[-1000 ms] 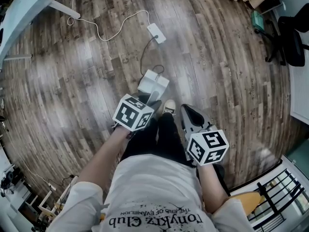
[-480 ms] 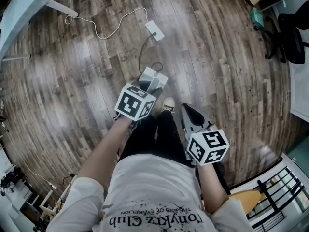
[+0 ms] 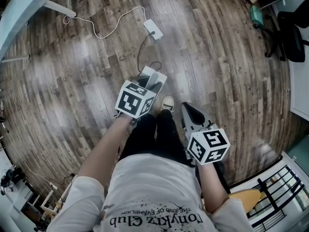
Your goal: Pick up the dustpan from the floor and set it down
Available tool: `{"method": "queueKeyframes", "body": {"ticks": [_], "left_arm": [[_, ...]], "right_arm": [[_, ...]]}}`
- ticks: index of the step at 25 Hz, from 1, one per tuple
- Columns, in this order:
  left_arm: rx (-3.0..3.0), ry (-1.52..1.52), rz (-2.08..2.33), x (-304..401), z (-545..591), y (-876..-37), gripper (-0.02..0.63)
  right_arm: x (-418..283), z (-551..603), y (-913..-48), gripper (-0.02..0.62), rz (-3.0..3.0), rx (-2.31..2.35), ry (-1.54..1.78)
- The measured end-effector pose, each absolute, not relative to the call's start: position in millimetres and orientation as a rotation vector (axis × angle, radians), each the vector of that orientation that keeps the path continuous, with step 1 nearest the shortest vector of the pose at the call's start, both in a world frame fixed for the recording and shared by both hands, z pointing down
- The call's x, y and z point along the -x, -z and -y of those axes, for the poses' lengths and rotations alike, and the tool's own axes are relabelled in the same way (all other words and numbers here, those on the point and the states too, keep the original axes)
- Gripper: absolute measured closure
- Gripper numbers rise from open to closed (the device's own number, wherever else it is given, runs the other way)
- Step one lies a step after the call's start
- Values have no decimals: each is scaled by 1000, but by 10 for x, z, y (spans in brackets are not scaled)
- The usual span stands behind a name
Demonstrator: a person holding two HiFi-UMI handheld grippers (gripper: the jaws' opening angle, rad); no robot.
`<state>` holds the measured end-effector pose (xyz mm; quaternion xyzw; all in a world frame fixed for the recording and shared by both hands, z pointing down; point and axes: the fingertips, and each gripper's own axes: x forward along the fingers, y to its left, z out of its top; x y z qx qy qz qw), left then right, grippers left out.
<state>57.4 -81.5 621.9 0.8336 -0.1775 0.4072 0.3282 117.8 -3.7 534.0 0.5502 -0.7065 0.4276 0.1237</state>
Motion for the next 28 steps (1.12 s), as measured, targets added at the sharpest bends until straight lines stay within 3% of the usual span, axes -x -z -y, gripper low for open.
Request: {"method": "queueKeyframes", "body": {"ticks": [13,28], "left_arm": [[-2237,-1079,445,-709,861,-6184,423],[-2258,-1060,462,-710,836,-6103,410]], "right_arm": [[-1185,54,-5344,569,2059,-1603,-1247],[-1179,8,-5309,569,2073,-1607,-1238]]}}
